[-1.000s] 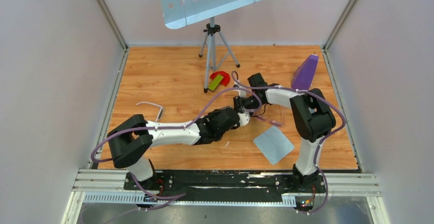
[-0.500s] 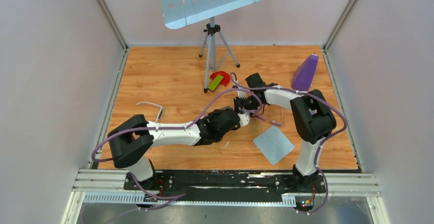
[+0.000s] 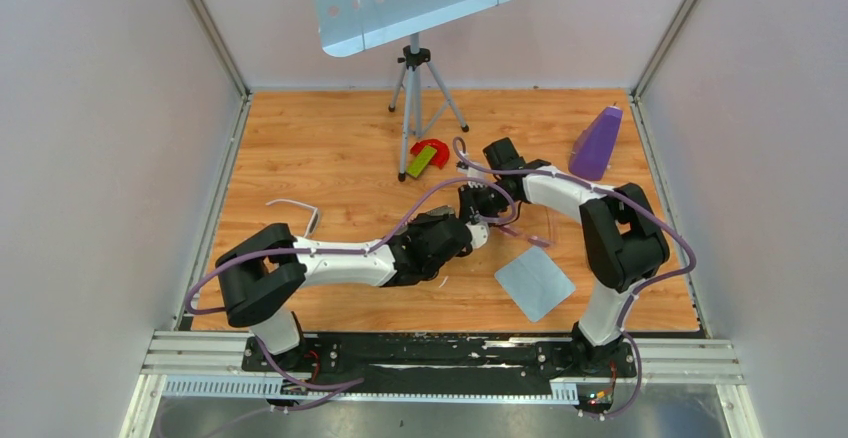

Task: Organize the sunglasses
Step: Adjust the sunglasses case at the center of the board.

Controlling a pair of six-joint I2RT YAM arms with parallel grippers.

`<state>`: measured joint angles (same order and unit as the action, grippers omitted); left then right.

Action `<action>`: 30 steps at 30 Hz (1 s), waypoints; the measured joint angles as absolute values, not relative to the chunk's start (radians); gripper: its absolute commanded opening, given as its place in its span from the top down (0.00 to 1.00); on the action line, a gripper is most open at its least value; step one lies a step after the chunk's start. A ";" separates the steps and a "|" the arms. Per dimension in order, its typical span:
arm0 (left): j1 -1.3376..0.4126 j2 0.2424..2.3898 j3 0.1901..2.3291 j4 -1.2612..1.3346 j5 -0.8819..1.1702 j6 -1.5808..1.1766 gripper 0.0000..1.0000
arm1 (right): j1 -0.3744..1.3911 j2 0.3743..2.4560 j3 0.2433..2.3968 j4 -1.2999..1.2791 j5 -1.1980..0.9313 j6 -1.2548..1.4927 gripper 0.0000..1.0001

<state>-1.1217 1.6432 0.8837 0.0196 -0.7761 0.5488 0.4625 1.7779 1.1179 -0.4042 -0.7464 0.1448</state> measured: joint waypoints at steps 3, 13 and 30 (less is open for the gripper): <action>-1.126 1.643 0.884 0.030 -0.785 0.551 1.00 | 0.463 1.780 1.120 -0.413 -0.738 0.146 0.74; -1.136 1.643 0.884 0.032 -0.796 0.551 1.00 | 0.495 1.835 1.169 -0.435 -0.697 0.145 0.72; -1.150 1.650 0.883 0.038 -0.820 0.566 1.00 | 0.509 1.860 1.196 -0.470 -0.673 0.134 0.98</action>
<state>-1.1503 1.6505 0.8829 0.0376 -0.8204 0.5659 0.5095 1.8595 1.1965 -0.4698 -0.6727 0.1337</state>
